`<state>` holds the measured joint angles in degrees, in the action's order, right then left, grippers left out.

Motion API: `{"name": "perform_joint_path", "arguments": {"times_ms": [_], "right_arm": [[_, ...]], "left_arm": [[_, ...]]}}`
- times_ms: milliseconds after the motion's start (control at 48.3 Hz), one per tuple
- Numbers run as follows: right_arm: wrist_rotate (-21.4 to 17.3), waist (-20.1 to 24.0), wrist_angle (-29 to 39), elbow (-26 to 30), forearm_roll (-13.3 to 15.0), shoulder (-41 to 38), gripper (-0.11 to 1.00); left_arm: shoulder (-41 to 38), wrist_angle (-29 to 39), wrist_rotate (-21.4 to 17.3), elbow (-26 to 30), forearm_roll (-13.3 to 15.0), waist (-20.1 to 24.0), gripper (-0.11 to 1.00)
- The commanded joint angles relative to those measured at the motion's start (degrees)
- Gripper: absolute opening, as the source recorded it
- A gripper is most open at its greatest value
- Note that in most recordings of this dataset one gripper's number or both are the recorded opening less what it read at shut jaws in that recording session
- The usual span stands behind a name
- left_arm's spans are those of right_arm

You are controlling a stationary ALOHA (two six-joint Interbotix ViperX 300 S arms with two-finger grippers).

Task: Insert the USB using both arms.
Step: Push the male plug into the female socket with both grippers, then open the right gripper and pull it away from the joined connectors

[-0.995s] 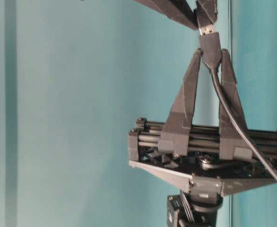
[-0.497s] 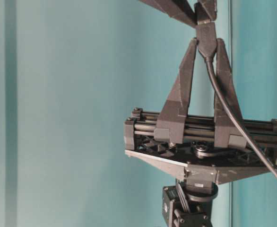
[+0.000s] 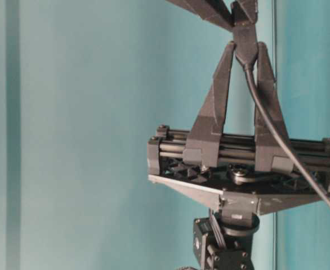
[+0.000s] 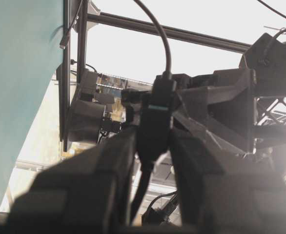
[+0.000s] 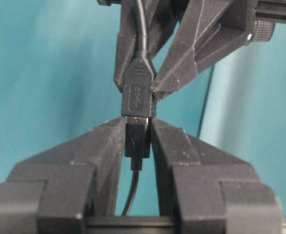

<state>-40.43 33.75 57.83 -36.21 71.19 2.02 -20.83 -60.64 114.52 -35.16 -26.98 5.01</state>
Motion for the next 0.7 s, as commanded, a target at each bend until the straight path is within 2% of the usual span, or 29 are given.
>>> {"name": "perform_joint_path", "arguments": {"times_ms": [0,290,497,684], "right_arm": [[0.00,0.35,-1.49,2.64,1.05,0.44,0.22],[-0.35,0.35,-1.23,2.29,0.97,0.44,0.20],[-0.62,0.35,1.49,2.72,0.88,0.44,0.20],[-0.97,0.35,1.49,2.99,0.70,0.44,0.20]], "left_arm": [[0.53,-0.62,-0.53,3.43,0.44,1.41,0.22],[0.53,-1.93,-0.53,2.72,0.35,1.49,0.22],[0.88,-3.52,-0.62,2.72,0.35,1.49,0.22],[1.05,-5.45,-2.20,2.72,0.44,1.41,0.22]]}}
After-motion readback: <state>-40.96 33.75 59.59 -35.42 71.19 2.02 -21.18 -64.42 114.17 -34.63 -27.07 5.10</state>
